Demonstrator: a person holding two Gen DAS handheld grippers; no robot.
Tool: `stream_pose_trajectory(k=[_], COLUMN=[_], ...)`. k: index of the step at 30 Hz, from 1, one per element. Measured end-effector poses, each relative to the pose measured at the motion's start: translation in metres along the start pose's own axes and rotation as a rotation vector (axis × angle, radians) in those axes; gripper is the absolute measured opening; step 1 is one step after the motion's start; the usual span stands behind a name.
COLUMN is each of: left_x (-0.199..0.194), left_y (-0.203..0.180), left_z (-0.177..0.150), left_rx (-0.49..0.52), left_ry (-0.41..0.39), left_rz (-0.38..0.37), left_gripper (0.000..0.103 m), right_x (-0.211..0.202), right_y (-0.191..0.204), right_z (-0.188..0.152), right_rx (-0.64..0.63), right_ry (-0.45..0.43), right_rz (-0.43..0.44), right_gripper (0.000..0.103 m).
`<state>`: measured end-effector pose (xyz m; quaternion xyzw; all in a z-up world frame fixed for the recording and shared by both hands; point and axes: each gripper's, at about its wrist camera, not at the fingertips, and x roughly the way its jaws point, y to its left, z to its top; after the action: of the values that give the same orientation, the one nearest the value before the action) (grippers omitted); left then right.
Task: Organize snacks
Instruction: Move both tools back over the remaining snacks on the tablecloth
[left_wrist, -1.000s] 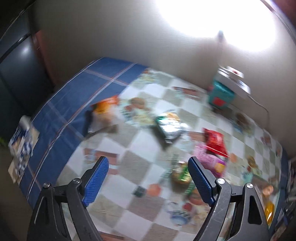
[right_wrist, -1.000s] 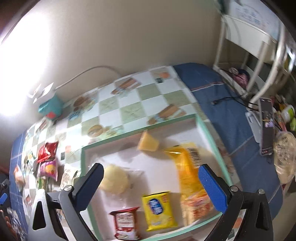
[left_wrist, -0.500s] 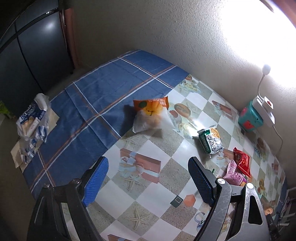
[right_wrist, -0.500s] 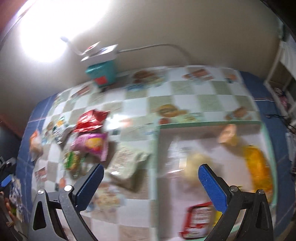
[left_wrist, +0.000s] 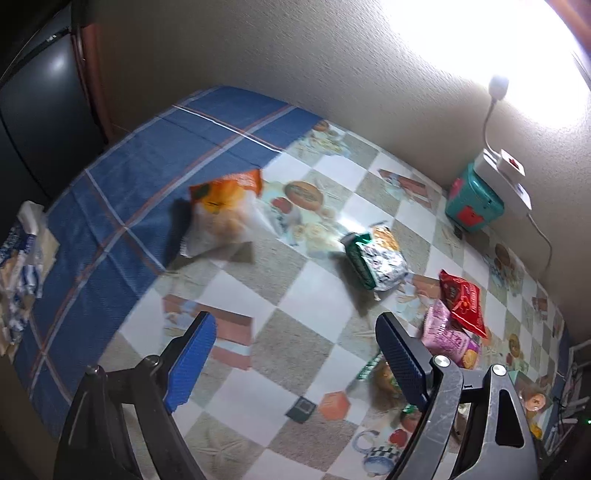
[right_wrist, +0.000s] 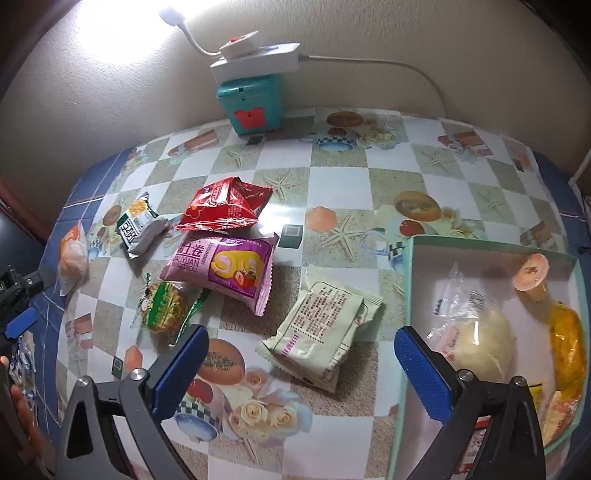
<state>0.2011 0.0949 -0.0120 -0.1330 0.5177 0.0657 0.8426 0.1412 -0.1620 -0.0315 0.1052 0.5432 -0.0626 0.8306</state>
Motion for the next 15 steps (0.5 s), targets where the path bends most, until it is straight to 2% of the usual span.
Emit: stream_pose_trajectory(k=[3,5,9,15], left_x=[0.011,0.02,0.036,0.047], left_y=[-0.008,-0.012,-0.022,-0.05], left_z=[-0.001,-0.004,-0.009,-0.016], left_rx=[0.014,0.019,0.031,0.113], left_ry=[0.044,0.082,0.144,0.175], left_rz=[-0.011,-0.021,-0.073,-0.112], left_gripper=[0.088,0.088,0.088,0.088], right_x=[0.006,0.012,0.019,0.035], right_y=[0.004,0.005,0.004,0.004], right_z=[0.003,0.005,0.006,0.005], right_rx=[-0.007,-0.007,-0.01,-0.007], right_ry=[-0.001,0.004,0.007,0.029], right_rz=[0.006,0.006,-0.023,-0.038], right_gripper=[0.092,0.092,0.086,0.084])
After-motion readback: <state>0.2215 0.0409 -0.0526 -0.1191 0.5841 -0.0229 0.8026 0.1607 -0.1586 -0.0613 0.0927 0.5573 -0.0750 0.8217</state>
